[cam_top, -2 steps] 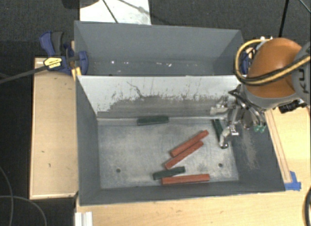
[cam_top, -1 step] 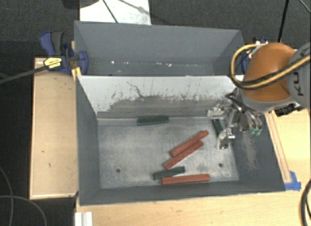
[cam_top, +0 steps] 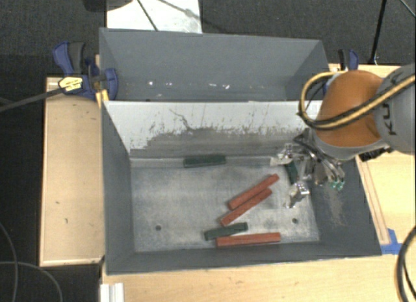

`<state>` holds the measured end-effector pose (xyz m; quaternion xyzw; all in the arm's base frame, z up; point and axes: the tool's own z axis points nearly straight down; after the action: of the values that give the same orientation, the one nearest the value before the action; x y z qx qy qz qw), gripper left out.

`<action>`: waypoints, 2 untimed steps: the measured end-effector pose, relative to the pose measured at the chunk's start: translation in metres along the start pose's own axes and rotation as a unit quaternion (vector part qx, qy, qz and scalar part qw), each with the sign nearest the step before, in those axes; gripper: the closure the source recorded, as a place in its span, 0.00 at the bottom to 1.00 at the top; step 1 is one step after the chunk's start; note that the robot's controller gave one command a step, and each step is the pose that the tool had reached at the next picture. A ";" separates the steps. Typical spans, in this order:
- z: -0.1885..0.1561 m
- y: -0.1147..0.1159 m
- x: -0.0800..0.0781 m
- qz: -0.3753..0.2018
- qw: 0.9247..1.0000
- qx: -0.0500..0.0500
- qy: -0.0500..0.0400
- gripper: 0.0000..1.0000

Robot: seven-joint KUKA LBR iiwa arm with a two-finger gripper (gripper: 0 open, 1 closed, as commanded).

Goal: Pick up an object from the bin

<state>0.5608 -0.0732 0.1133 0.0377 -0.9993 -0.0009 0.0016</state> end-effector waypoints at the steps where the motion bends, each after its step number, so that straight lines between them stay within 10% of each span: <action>1: 0.038 0.044 -0.006 -0.120 0.993 0.002 -0.009 1.00; 2: 0.038 0.044 -0.006 -0.120 0.993 0.002 -0.009 1.00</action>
Offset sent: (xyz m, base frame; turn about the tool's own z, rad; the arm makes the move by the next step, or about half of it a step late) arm 0.0000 0.0000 0.0000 0.0000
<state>0.5634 -0.0287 0.0754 0.1577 -0.9875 0.0006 -0.0078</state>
